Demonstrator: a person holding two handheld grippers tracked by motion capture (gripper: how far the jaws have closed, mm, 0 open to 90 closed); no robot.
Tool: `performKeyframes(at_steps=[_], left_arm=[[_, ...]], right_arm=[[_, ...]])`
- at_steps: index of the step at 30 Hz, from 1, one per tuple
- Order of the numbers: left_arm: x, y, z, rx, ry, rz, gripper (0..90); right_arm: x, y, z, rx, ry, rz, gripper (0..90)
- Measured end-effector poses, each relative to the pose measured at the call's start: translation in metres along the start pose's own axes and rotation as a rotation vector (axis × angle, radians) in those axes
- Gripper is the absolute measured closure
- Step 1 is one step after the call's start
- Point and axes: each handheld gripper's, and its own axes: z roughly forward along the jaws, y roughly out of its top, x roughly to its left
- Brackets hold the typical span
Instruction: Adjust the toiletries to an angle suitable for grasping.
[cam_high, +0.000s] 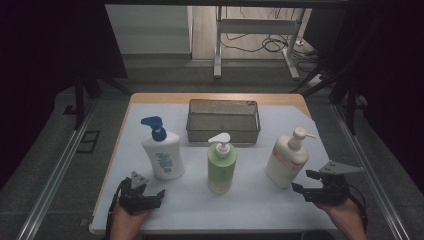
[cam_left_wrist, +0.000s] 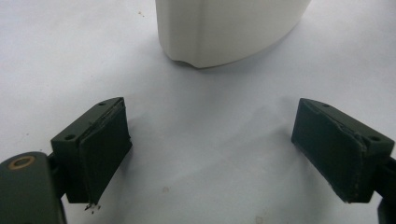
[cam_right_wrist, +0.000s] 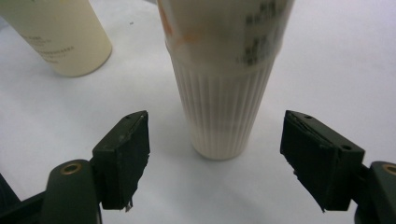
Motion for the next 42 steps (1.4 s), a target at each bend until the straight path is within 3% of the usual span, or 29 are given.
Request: performKeyframes(at_steps=[18, 42], left_arm=[[0.0, 0.0, 0.0, 0.0, 0.0, 0.001, 11.0], [0.0, 0.0, 0.0, -0.001, -0.001, -0.001, 11.0]], right_arm=[[0.005, 0.035, 0.005, -0.048, -0.019, -0.022, 22.6], [0.009, 0.058, 0.023, -0.047, -0.061, -0.026, 24.7]])
